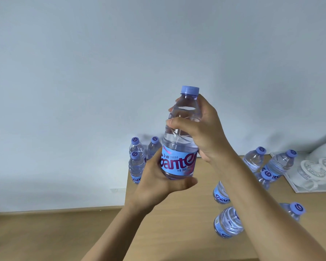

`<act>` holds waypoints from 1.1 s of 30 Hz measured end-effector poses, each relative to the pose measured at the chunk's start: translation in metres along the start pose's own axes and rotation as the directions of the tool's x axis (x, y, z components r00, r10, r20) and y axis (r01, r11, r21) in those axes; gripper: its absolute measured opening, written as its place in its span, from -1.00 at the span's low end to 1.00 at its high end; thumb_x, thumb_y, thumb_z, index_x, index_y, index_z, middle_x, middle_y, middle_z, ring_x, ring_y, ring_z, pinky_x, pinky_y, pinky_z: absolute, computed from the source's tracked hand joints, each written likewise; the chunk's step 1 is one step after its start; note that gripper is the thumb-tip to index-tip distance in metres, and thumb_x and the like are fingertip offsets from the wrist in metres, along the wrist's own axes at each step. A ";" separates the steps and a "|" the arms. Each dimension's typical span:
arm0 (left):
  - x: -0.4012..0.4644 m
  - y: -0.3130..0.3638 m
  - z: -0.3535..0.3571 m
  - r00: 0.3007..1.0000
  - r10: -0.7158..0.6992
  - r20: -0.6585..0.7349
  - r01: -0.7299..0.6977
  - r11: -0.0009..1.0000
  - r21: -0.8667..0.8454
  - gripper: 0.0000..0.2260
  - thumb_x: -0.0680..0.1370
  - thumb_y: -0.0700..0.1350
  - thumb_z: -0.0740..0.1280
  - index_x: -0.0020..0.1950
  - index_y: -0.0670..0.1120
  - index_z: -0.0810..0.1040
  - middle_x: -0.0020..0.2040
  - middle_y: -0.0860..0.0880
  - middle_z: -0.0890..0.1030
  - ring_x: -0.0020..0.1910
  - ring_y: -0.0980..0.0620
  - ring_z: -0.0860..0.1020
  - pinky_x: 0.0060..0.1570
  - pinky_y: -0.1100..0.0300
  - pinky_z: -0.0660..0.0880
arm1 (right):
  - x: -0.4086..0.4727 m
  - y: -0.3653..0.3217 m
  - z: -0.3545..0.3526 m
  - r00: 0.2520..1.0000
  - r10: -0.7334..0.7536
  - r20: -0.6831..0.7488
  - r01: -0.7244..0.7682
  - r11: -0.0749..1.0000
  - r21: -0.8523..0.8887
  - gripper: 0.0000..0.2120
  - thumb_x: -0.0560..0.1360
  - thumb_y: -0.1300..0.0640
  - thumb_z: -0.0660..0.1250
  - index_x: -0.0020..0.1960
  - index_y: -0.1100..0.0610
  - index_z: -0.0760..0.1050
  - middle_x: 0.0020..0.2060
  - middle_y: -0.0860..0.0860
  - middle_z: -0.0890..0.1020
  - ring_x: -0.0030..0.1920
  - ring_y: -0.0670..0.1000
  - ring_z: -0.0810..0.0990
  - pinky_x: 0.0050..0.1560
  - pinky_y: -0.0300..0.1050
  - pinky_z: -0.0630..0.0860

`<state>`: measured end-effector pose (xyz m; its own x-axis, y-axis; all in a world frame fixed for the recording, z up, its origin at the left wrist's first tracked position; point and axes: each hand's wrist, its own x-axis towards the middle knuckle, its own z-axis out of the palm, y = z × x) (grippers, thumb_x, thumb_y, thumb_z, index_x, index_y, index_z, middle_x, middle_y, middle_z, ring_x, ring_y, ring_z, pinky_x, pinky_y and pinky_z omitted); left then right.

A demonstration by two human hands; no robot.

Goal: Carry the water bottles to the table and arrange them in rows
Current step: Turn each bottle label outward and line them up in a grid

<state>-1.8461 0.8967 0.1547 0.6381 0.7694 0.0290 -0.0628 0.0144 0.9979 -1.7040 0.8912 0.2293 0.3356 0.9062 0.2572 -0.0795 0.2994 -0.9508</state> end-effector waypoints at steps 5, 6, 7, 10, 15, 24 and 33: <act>0.001 -0.005 -0.007 0.991 -0.029 0.131 0.045 0.992 -0.119 -0.50 0.24 -0.21 0.60 0.12 -0.23 0.55 -0.16 -0.09 0.66 -0.20 0.00 0.61 -0.21 0.21 0.54 | 0.003 0.003 -0.001 0.995 -0.005 0.095 0.002 1.000 0.031 -0.66 0.26 0.32 0.47 -0.02 0.11 0.51 -0.19 0.05 0.66 -0.14 0.13 0.66 -0.12 0.04 0.61; 0.001 -0.006 -0.008 0.988 -0.029 0.149 0.049 0.990 -0.130 -0.53 0.25 -0.22 0.59 0.10 -0.25 0.55 -0.18 -0.10 0.64 -0.23 -0.01 0.59 -0.23 0.20 0.53 | 0.003 0.004 -0.001 0.994 -0.002 0.107 -0.002 1.000 0.030 -0.66 0.26 0.32 0.47 -0.02 0.11 0.51 -0.18 0.05 0.66 -0.13 0.14 0.66 -0.12 0.04 0.61; 0.000 -0.006 -0.009 0.986 -0.030 0.163 0.053 0.989 -0.139 -0.56 0.26 -0.23 0.58 0.08 -0.26 0.55 -0.19 -0.10 0.63 -0.24 -0.02 0.57 -0.25 0.19 0.52 | 0.003 0.005 0.000 0.994 0.002 0.114 -0.005 1.000 0.025 -0.66 0.26 0.32 0.48 -0.01 0.11 0.51 -0.17 0.06 0.66 -0.12 0.14 0.67 -0.11 0.04 0.62; -0.001 -0.009 -0.013 0.981 -0.040 0.189 0.071 0.984 -0.165 -0.63 0.27 -0.25 0.55 0.02 -0.26 0.55 -0.23 -0.13 0.61 -0.28 -0.05 0.54 -0.31 0.18 0.48 | 0.001 0.011 0.002 0.993 0.015 0.117 -0.014 1.000 -0.007 -0.66 0.28 0.32 0.48 0.00 0.11 0.51 -0.14 0.06 0.66 -0.09 0.16 0.67 -0.06 0.11 0.64; -0.003 -0.014 -0.021 0.968 -0.088 0.236 0.135 0.972 -0.190 -0.63 0.29 -0.23 0.52 0.00 -0.33 0.52 -0.24 -0.16 0.57 -0.28 -0.12 0.47 -0.29 0.14 0.39 | -0.002 0.017 0.008 0.992 0.037 0.121 -0.026 0.995 -0.097 -0.67 0.30 0.24 0.52 -0.01 0.09 0.49 -0.15 0.02 0.66 -0.12 0.09 0.67 -0.02 0.18 0.62; -0.009 -0.027 -0.029 0.967 -0.148 0.209 0.190 0.962 -0.198 -0.58 0.24 -0.14 0.54 0.02 -0.29 0.57 -0.06 -0.27 0.61 -0.09 -0.16 0.57 -0.10 0.00 0.47 | -0.008 0.023 0.008 0.973 0.188 0.132 -0.170 0.976 -0.135 -0.74 0.50 0.09 0.46 0.11 0.17 0.50 -0.12 -0.07 0.65 -0.06 -0.01 0.72 -0.10 -0.12 0.63; -0.011 -0.036 -0.039 0.970 -0.181 0.164 0.202 0.971 -0.125 -0.71 0.32 -0.24 0.52 -0.02 -0.25 0.56 -0.22 -0.14 0.61 -0.29 -0.02 0.56 -0.31 0.23 0.47 | -0.010 0.043 0.013 0.968 0.251 -0.021 -0.238 0.885 -0.399 -0.69 0.49 -0.09 0.45 0.16 -0.01 0.50 0.15 -0.01 0.63 0.20 0.03 0.62 0.27 0.11 0.50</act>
<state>-1.8804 0.9128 0.1162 0.7558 0.6390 -0.1427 -0.0278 0.2491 0.9681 -1.7227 0.8991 0.1886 0.3246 0.9458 0.0066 0.2243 -0.0702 -0.9720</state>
